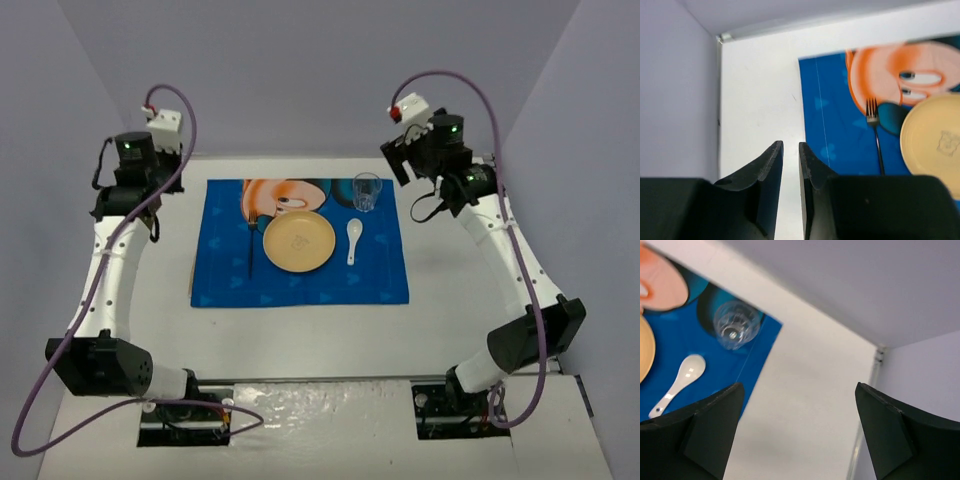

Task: Set the dinner table for one person

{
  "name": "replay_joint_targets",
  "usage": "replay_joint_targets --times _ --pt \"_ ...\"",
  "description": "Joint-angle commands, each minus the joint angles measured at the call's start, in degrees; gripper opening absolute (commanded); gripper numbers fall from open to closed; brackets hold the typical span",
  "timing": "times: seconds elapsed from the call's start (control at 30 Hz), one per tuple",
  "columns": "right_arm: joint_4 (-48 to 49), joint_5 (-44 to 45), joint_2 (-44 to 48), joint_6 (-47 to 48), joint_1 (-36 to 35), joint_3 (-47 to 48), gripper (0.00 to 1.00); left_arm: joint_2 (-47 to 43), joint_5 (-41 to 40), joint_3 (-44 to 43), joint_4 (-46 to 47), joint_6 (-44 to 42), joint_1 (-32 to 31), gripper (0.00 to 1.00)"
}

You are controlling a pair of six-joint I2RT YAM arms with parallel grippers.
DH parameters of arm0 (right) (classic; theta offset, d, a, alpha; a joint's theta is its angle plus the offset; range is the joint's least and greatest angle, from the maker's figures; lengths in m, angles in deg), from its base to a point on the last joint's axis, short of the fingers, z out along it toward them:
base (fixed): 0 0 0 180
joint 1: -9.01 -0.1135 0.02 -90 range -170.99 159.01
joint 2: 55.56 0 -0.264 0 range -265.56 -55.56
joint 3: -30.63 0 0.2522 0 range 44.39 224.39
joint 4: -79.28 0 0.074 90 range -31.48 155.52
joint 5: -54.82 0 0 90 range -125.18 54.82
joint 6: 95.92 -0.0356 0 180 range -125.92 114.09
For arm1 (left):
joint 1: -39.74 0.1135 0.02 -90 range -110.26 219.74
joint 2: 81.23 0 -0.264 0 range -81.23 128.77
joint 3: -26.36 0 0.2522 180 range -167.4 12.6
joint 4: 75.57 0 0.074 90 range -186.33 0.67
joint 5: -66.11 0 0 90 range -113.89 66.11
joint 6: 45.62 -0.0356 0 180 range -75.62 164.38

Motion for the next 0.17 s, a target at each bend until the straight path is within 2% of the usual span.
replay_joint_targets --times 0.0,0.03,0.13 --pt "10.1 9.4 5.8 -5.0 0.7 -5.6 1.00 -5.0 -0.6 -1.6 3.9 3.6 3.0 0.37" --pt "10.8 10.6 6.0 -5.1 0.7 -7.3 1.00 -5.2 0.7 -1.2 3.8 3.6 3.2 0.49" --pt "13.8 11.3 7.8 -8.2 2.4 -10.7 1.00 -6.0 1.1 0.9 4.5 4.1 4.0 0.58"
